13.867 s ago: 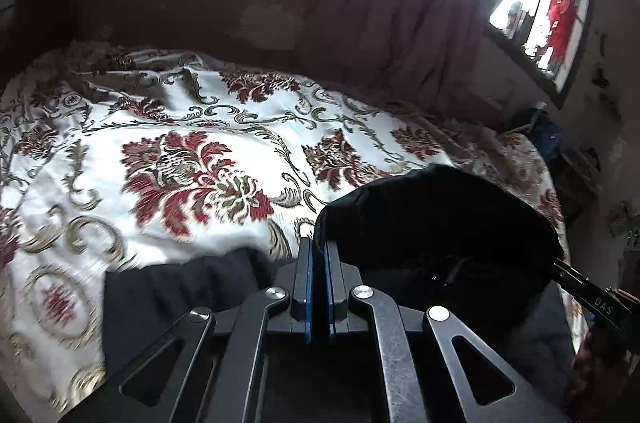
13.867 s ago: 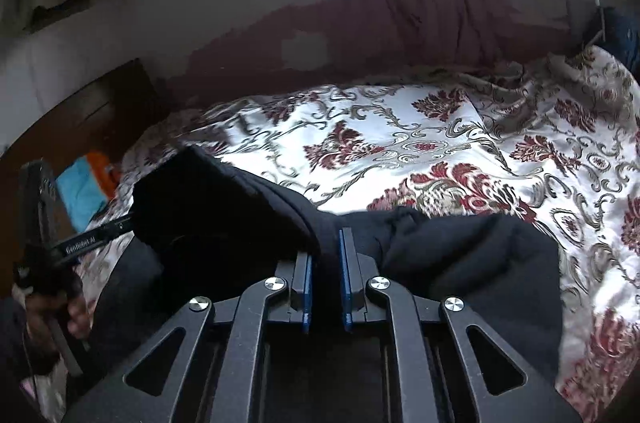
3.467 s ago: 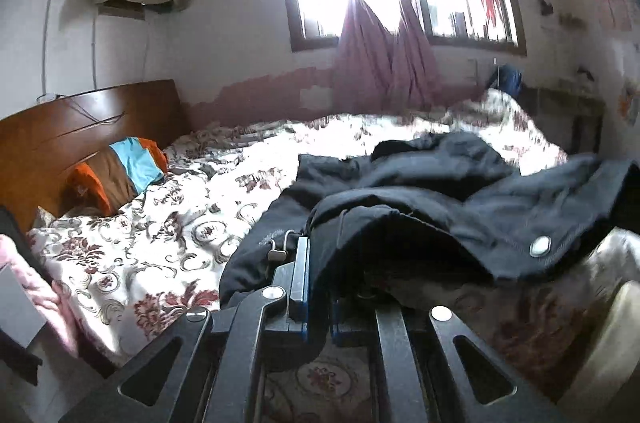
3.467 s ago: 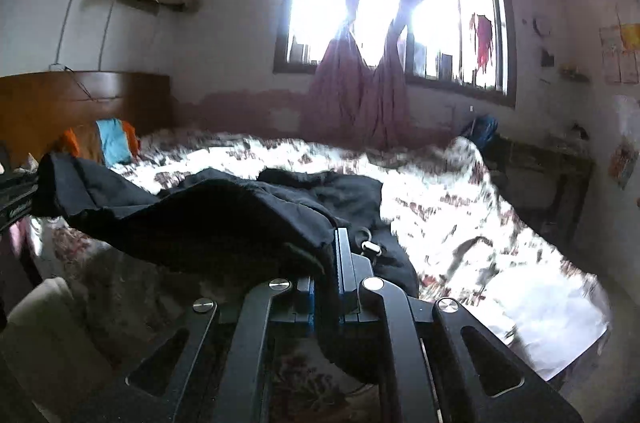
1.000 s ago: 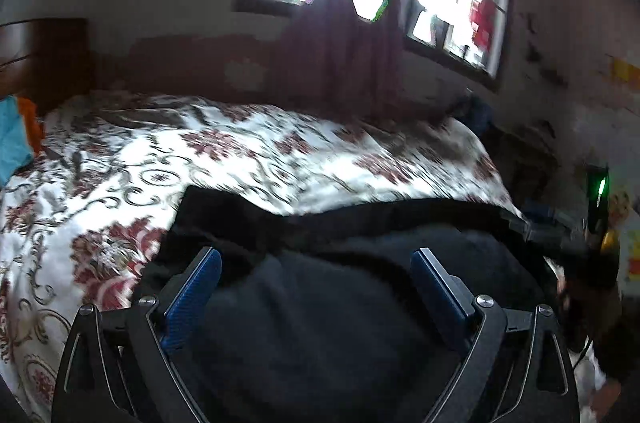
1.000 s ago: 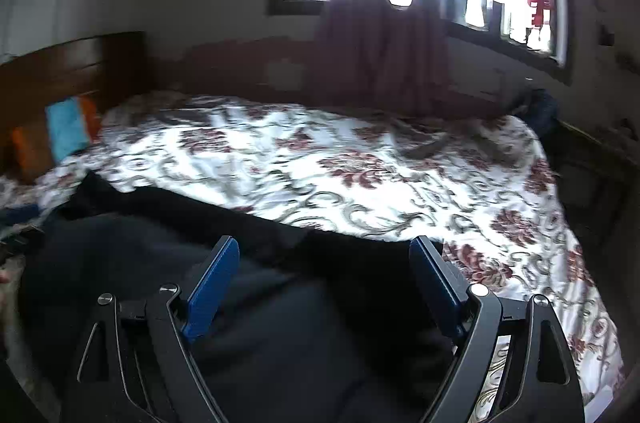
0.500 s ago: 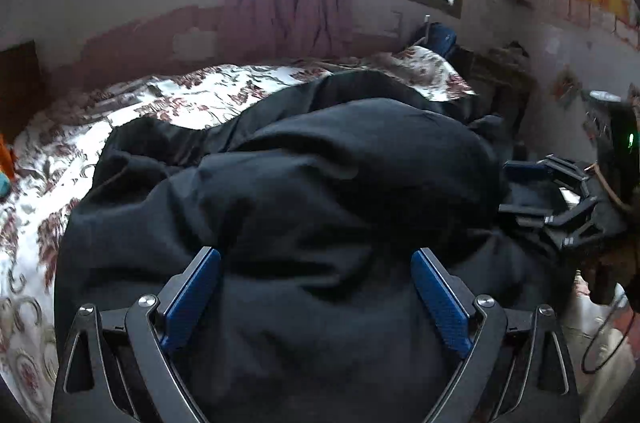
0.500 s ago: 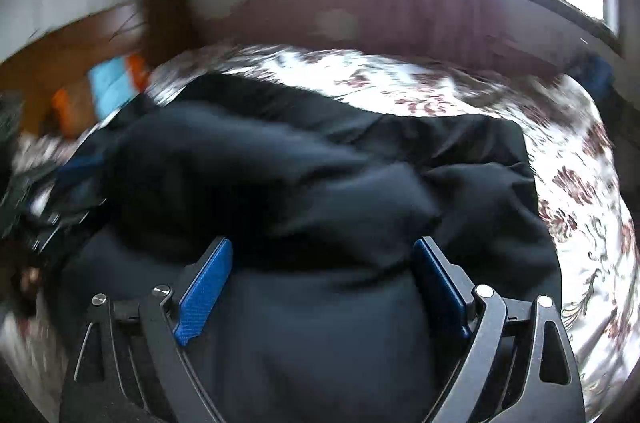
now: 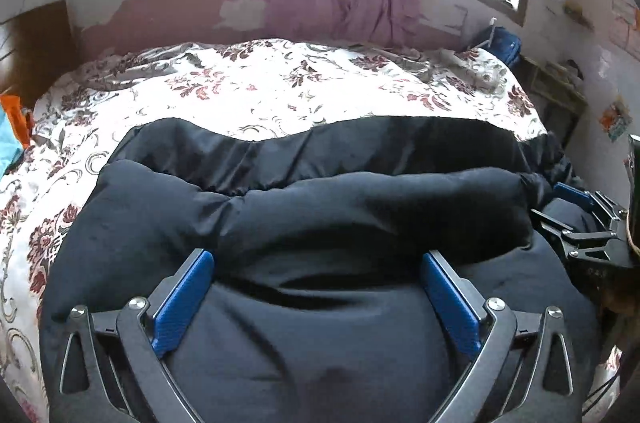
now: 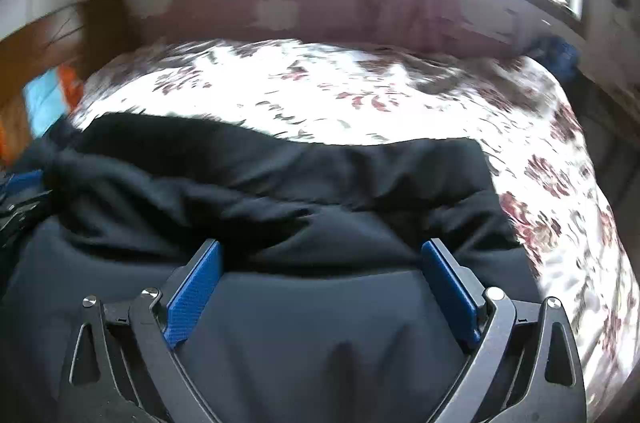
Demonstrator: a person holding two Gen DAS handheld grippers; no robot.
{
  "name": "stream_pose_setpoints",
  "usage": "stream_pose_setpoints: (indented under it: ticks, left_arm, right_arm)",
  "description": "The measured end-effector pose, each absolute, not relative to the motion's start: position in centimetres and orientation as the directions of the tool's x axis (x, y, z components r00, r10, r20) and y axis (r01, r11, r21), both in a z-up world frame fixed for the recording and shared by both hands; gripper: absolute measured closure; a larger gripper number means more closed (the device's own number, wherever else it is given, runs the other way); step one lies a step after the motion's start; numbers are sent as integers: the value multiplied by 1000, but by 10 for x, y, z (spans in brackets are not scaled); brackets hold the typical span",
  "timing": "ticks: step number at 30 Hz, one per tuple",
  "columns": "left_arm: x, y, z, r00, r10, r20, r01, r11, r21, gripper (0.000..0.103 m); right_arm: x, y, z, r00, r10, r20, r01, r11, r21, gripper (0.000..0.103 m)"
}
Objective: Fold large clothes
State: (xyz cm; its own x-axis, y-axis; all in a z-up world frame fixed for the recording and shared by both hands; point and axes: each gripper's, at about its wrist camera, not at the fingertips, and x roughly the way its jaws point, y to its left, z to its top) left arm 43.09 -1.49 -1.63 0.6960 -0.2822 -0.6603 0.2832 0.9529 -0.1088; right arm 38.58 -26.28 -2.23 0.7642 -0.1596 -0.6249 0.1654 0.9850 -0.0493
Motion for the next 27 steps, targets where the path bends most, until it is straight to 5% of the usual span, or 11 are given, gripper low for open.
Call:
stream_pose_setpoints:
  ticks: [5, 27]
  left_arm:
    - [446, 5, -20, 704, -289, -649, 238, 957, -168, 0]
    - [463, -2, -42, 698, -381, -606, 284, 924, -254, 0]
  right_arm:
    - [398, -291, -41, 761, -106, -640, 202, 976, 79, 7]
    - [410, -296, -67, 776, -104, -622, 214, 971, 105, 3]
